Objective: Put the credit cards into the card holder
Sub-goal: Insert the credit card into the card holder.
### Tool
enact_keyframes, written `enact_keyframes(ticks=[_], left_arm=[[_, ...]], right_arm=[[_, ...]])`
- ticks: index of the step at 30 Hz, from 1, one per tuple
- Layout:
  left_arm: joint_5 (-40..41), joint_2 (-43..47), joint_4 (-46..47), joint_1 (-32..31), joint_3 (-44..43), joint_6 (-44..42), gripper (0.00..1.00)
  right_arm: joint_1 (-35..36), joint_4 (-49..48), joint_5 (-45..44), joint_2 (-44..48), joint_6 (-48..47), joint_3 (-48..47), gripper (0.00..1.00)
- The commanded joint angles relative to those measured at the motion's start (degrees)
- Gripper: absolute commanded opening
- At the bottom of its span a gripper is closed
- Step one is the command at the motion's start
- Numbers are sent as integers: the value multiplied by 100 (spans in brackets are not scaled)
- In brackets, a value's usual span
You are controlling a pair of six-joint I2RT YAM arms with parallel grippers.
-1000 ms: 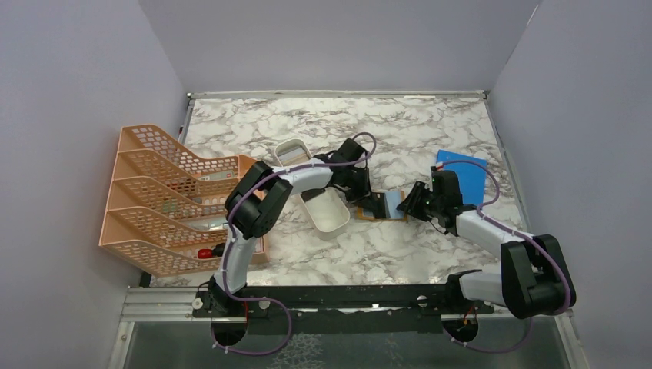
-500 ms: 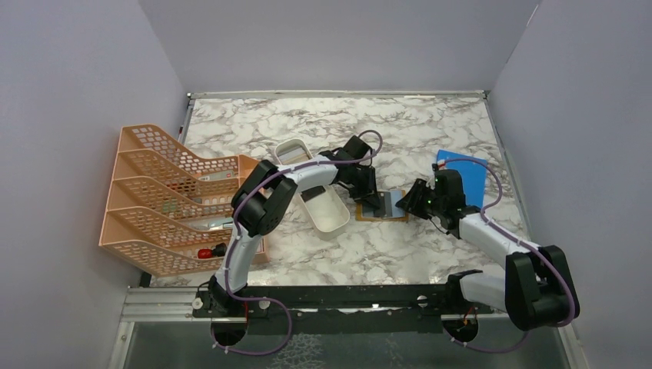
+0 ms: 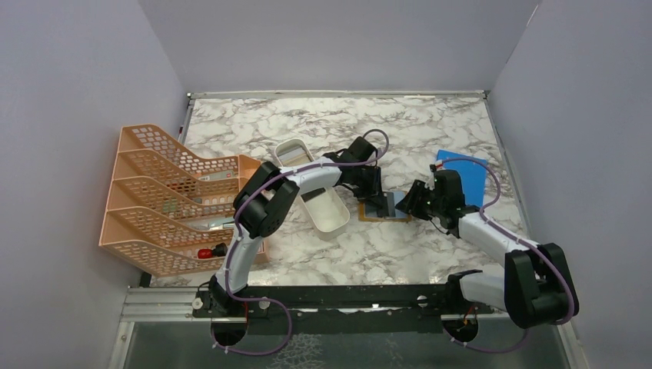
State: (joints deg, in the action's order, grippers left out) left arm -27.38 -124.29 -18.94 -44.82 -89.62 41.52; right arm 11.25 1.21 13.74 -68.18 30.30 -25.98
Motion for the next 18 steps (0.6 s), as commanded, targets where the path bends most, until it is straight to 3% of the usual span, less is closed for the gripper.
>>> enact_keyframes(ticks=[1, 6, 13, 18], left_arm=[[502, 150, 143, -56, -48, -287, 28], [678, 229, 292, -130, -10, -393, 28], [462, 173, 686, -205, 121, -251, 12], [387, 137, 780, -313, 140, -127, 11]], right_arm=[[12, 85, -104, -249, -147, -155, 45], [18, -87, -27, -296, -88, -66, 46], [11, -340, 178, -52, 17, 143, 43], [14, -427, 307, -59, 70, 131, 43]])
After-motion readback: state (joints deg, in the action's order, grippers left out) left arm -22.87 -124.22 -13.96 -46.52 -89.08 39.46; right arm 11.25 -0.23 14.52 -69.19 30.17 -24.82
